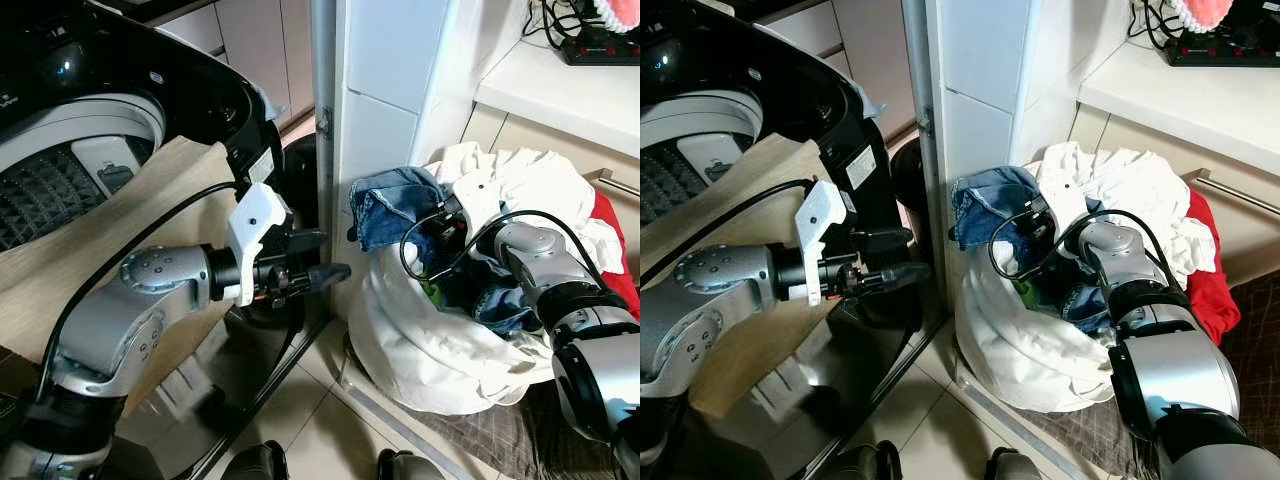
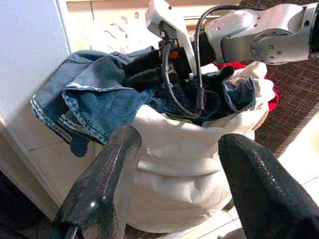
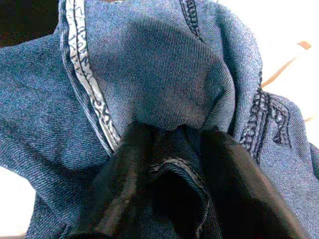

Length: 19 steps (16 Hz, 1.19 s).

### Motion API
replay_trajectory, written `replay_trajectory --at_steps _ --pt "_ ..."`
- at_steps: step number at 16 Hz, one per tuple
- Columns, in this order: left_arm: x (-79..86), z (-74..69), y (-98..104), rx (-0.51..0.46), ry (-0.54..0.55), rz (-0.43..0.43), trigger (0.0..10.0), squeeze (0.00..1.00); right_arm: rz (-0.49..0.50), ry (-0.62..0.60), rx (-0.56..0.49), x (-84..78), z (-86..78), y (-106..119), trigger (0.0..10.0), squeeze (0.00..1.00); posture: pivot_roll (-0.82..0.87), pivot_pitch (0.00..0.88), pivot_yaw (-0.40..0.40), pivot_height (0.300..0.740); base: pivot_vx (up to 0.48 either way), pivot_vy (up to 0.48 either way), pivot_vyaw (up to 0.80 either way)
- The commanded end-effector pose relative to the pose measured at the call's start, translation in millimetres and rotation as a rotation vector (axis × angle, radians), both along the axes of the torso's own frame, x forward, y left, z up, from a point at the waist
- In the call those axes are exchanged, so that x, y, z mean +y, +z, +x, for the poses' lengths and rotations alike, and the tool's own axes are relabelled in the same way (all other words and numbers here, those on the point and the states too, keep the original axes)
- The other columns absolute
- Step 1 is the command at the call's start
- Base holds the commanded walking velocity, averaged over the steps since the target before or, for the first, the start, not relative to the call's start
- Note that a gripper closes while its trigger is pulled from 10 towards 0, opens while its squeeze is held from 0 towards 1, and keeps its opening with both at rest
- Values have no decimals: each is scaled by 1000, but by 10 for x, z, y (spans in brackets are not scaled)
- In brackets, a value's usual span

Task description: Clothes washing

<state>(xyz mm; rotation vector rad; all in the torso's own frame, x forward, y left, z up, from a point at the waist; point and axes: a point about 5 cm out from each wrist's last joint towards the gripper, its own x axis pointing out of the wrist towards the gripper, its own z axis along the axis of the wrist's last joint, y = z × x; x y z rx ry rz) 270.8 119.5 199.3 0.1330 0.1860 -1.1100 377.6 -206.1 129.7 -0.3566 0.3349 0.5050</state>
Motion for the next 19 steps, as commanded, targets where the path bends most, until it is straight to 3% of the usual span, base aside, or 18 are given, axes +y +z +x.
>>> replay_trajectory --at_steps 1,5,6,10,11,13,14,15,16,19 --pt "-9 20 22 -17 2 5 10000 0 15 5 18 14 -6 -19 0 0 -6 113 64 740 0 0 0" --pt "-66 129 35 -57 69 -22 10000 0 188 -60 -125 -29 88 263 0 0 -34 82 67 740 0 0 0" --pt "-83 184 47 -65 102 -50 10000 0 314 -46 -196 -35 106 410 0 0 -58 68 68 740 0 0 0" --pt "-150 245 75 -93 133 -96 10000 0 529 8 -313 -81 77 681 0 0 -83 59 70 740 0 0 0" --pt "-181 269 84 -103 143 -113 10000 0 584 70 -348 -85 -2 782 0 0 -95 56 72 740 0 0 0" --pt "-229 285 77 -107 138 -125 10000 0 577 149 -366 -100 -192 891 0 0 -109 52 71 740 0 0 0" --pt "-253 281 70 -105 129 -130 10000 0 422 130 -298 -132 -248 800 2745 0 -114 51 70 740 0 0 0" --pt "-264 264 53 -98 117 -128 10000 0 265 107 -216 -175 -293 686 10000 424 -114 51 70 740 0 0 0" --pt "-267 248 36 -93 108 -119 10000 0 207 118 -159 -181 -352 634 10000 1000 -116 54 70 740 0 0 0" --pt "-256 226 2 -86 94 -99 10000 0 184 99 -57 -171 -500 604 10000 1000 -112 54 69 740 0 0 0"
